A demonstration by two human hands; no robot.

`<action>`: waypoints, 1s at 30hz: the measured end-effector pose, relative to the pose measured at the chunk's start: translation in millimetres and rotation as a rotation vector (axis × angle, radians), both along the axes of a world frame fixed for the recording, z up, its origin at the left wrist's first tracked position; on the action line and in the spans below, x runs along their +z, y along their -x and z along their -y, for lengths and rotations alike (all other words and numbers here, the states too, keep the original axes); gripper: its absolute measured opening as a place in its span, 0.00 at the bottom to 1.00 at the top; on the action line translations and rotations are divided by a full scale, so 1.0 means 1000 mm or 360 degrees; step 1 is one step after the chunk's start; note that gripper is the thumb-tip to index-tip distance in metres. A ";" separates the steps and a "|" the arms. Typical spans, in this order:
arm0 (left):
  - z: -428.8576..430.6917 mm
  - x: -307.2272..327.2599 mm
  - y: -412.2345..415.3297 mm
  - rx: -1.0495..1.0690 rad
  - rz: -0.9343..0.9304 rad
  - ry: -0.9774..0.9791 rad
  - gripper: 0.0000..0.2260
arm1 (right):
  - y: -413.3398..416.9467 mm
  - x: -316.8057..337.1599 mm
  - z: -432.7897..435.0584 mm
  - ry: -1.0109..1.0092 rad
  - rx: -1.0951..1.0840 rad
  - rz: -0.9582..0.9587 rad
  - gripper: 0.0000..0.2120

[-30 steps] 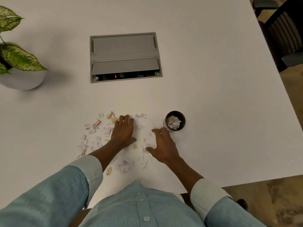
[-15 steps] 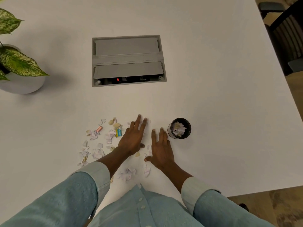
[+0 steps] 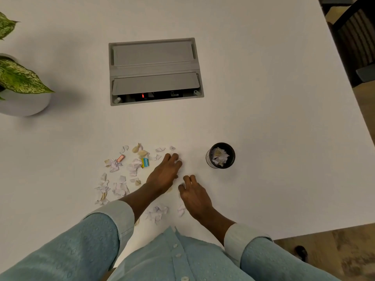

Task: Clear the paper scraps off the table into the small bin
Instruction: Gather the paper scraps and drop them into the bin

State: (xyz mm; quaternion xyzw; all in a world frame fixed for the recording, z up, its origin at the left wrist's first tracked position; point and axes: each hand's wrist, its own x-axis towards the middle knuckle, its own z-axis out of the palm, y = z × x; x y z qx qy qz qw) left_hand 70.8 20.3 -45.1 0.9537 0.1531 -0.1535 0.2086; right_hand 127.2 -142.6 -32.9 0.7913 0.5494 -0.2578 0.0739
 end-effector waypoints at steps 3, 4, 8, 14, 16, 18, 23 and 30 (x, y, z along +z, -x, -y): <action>0.005 -0.004 0.010 0.0052 0.0024 -0.0059 0.12 | 0.000 0.004 0.002 -0.0122 -0.0005 0.0018 0.24; 0.007 -0.006 0.014 0.0067 0.0033 -0.0075 0.11 | -0.001 0.003 0.002 -0.0146 -0.0013 0.0017 0.24; 0.011 -0.009 0.028 0.0141 0.0094 -0.0063 0.10 | -0.003 -0.005 0.005 -0.0238 -0.0109 0.0010 0.21; 0.016 -0.002 0.028 0.0464 0.0222 0.0056 0.10 | -0.013 -0.009 0.009 -0.0469 -0.0461 -0.0097 0.13; 0.018 0.009 0.018 0.0607 0.0310 0.0148 0.08 | -0.018 -0.005 0.009 -0.0557 -0.0569 -0.0129 0.13; 0.021 0.022 0.004 0.0743 0.0404 0.0231 0.05 | -0.023 0.005 0.010 -0.0675 -0.0681 -0.0144 0.11; 0.033 0.056 -0.036 0.0937 0.0695 0.0487 0.08 | -0.045 0.048 0.012 -0.1013 -0.1035 -0.0131 0.05; 0.056 0.079 -0.082 0.0803 0.0785 0.0616 0.07 | -0.091 0.087 0.019 -0.1139 -0.1479 0.0009 0.08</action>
